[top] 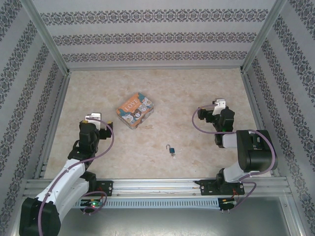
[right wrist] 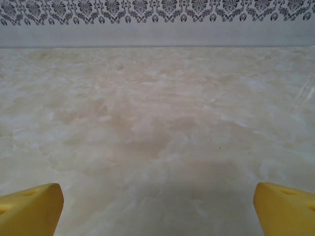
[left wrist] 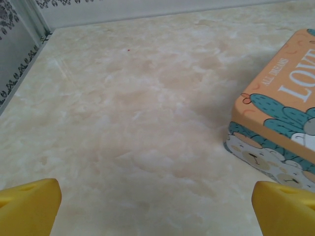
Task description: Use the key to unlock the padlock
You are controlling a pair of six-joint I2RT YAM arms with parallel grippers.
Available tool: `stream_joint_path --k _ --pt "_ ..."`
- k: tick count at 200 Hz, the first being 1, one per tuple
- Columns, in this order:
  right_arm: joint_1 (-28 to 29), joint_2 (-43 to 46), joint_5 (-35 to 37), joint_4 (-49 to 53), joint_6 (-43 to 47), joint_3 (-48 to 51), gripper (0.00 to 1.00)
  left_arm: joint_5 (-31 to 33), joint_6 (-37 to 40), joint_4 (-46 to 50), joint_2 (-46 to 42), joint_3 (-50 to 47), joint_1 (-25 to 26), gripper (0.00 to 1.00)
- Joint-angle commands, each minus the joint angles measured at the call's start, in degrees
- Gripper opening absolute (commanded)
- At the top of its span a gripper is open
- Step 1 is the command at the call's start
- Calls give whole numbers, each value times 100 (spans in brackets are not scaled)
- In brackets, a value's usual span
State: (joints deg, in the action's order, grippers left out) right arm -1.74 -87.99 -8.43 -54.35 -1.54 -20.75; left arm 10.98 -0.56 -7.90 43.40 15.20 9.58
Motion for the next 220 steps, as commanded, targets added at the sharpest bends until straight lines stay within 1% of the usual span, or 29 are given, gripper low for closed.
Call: stream_joint_path --k 1,18,46,76,106,112,120,134,153,163,168,179,195,207,212,220 --pt "-13 0 78 -67 -72 -66 98 -96 -142 -954 89 -162 -178 99" --pt "-10 4 94 -61 -66 -69 98 -231 -241 -1470 319 -311 -247 99" --pt "-6 1 112 -58 -57 -69 98 -247 -72 -2344 993 -384 -346 99" --pt "13 3 130 -50 -58 -69 99 -415 19 -3672 2065 -395 -530 99" --pt "24 9 148 -44 -48 -69 98 -491 37 -5225 3360 -360 -650 99" --pt "24 9 156 -49 -44 -69 98 -600 151 -5505 3579 -343 -659 99" --pt "28 14 160 -50 -41 -69 98 -599 199 -5739 3834 -285 -679 99" --pt "33 7 166 -50 -50 -69 98 -676 101 -5789 4168 -193 -759 99" --pt "33 13 166 -50 -49 -69 98 -799 58 -6424 4772 -240 -827 99" --pt "33 17 166 -45 -48 -68 99 -806 83 -6939 5083 -262 -852 99" --pt "32 11 166 -50 -47 -69 98 -837 58 -6855 5026 -259 -874 99" --pt "33 15 179 -50 -39 -69 98 -806 -68 -6123 4766 -105 -930 99" --pt "42 16 192 -45 -39 -69 98 -774 -130 -5575 4859 274 -997 99" --pt "42 15 193 -42 -43 -69 99 -709 -184 -4669 4713 619 -1003 99" --pt "42 10 192 -41 -48 -69 98 -760 -190 -4635 4699 608 -1002 99" --pt "42 9 192 -41 -41 -69 98 -733 -150 -4960 4812 554 -1002 99"
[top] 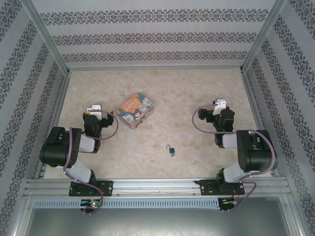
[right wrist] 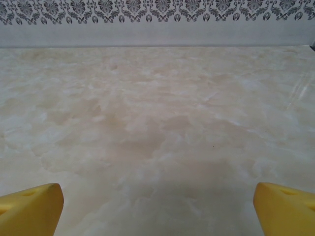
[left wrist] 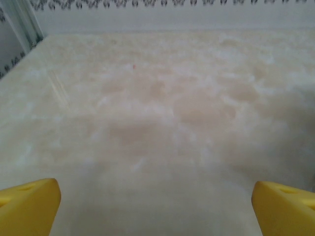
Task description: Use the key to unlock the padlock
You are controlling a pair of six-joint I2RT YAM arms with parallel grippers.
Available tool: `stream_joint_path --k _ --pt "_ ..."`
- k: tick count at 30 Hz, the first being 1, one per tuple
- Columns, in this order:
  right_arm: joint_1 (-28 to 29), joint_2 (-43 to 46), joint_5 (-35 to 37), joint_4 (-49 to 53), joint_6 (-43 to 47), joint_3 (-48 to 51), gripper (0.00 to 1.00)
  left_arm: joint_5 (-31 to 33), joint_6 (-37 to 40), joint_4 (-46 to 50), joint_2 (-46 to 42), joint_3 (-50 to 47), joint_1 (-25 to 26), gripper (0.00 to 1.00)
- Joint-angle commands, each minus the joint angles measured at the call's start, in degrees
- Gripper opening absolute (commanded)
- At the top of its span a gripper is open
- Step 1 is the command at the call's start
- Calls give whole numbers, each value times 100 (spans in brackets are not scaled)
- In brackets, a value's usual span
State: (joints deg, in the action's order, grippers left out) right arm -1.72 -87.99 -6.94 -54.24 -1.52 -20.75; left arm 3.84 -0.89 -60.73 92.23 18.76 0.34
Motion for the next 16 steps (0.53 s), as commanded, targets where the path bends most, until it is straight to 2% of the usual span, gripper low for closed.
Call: stream_joint_path --k 1,16 --pt "40 9 44 -52 -42 -69 98 -16 -111 280 -59 189 -82 99" --pt "57 14 97 -32 -38 -78 99 -120 -80 384 -82 224 -78 99"
